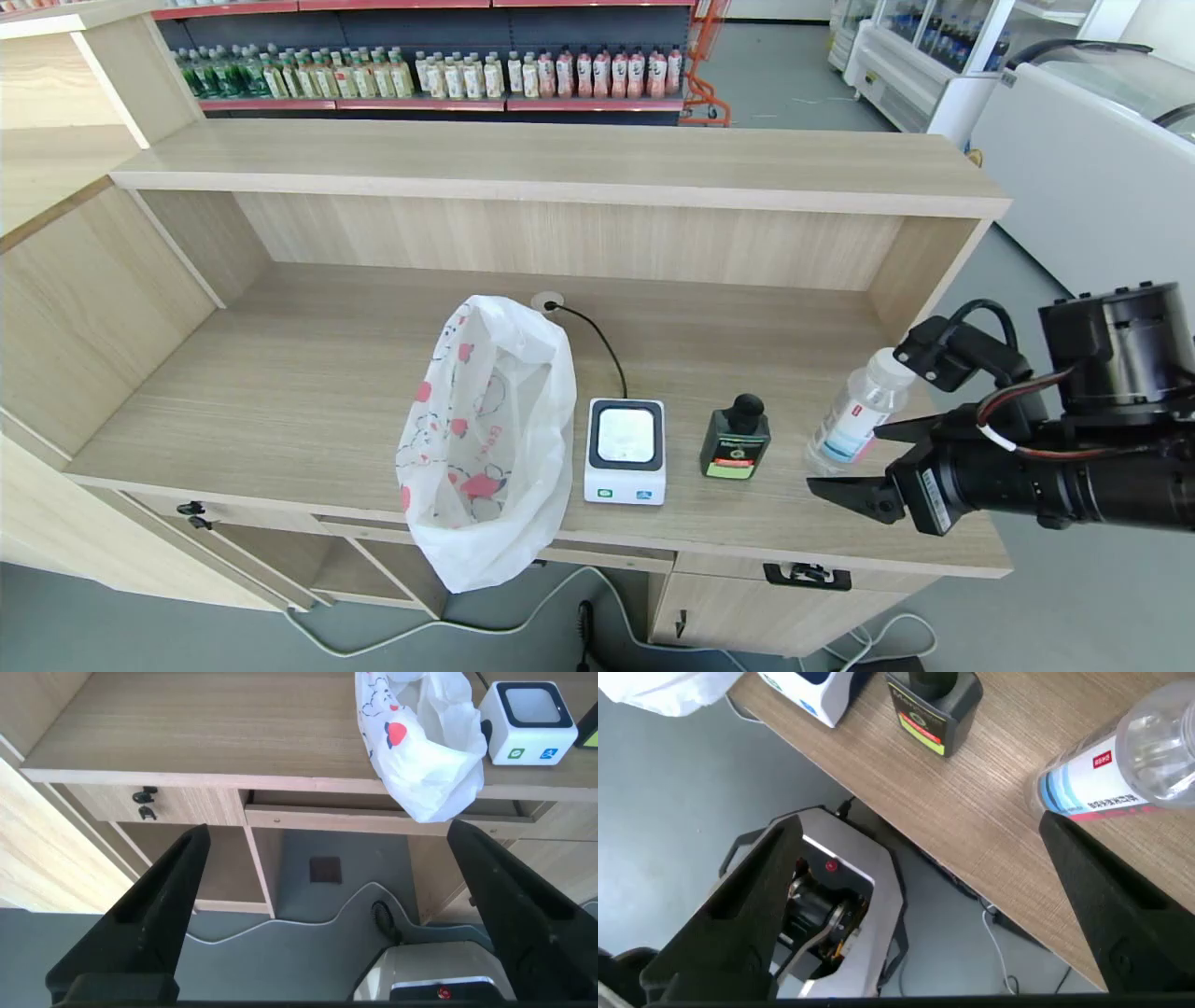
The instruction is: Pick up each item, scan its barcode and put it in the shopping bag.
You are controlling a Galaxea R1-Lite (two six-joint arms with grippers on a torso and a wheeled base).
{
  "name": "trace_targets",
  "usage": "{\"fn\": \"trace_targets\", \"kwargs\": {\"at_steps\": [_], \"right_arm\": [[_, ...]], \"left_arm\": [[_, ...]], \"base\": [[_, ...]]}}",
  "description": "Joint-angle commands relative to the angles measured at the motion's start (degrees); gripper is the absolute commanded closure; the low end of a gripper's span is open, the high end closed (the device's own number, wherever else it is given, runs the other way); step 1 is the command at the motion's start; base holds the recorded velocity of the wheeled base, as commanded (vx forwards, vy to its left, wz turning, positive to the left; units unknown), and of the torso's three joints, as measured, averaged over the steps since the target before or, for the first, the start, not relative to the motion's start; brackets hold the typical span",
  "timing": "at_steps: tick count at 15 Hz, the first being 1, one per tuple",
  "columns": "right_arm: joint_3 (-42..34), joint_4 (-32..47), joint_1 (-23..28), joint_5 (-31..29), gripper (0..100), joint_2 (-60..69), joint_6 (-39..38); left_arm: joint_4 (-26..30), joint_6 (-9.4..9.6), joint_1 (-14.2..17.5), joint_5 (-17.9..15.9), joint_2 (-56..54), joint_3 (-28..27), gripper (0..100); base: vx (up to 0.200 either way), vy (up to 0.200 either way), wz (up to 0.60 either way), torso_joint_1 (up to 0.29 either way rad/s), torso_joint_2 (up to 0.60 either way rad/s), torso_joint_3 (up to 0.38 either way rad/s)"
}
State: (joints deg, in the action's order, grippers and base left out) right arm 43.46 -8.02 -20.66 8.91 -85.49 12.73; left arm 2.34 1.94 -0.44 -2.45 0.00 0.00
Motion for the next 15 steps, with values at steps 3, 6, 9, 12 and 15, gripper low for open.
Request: {"fn": "trace_targets", "kwargs": {"at_steps": [3, 6, 9, 12, 15], "right_arm": [[-1.8, -7.97, 0.45, -0.03, 0, -7.94, 2.39], [-1.36, -14.57, 0.62, 0.05, 0, -13.74, 4.59], [-1.36, -20.54, 0.01, 0.49, 0, -18.22, 4.59], [-1.36, -25.29, 0.01, 3.83, 0, -21.82, 4.68], [-1.27, -35.75, 0.01, 5.68, 0, -28.41, 5.11]], "left_arm": [[0.03, 0.0, 0.0, -0.01, 0.0, 0.0, 0], [0.03, 0.0, 0.0, -0.01, 0.0, 0.0, 0], [0.03, 0.0, 0.0, -0.01, 0.0, 0.0, 0], [-0.06, 0.0, 0.0, -0.01, 0.0, 0.0, 0], [-0.06, 0.0, 0.0, -0.01, 0.0, 0.0, 0]], "base": [[0.0, 0.0, 0.0, 0.0, 0.0, 0.0], [0.0, 0.0, 0.0, 0.0, 0.0, 0.0], [0.0, 0.0, 0.0, 0.0, 0.0, 0.0], [0.0, 0.0, 0.0, 0.0, 0.0, 0.0], [0.0, 0.0, 0.0, 0.0, 0.0, 0.0]]}}
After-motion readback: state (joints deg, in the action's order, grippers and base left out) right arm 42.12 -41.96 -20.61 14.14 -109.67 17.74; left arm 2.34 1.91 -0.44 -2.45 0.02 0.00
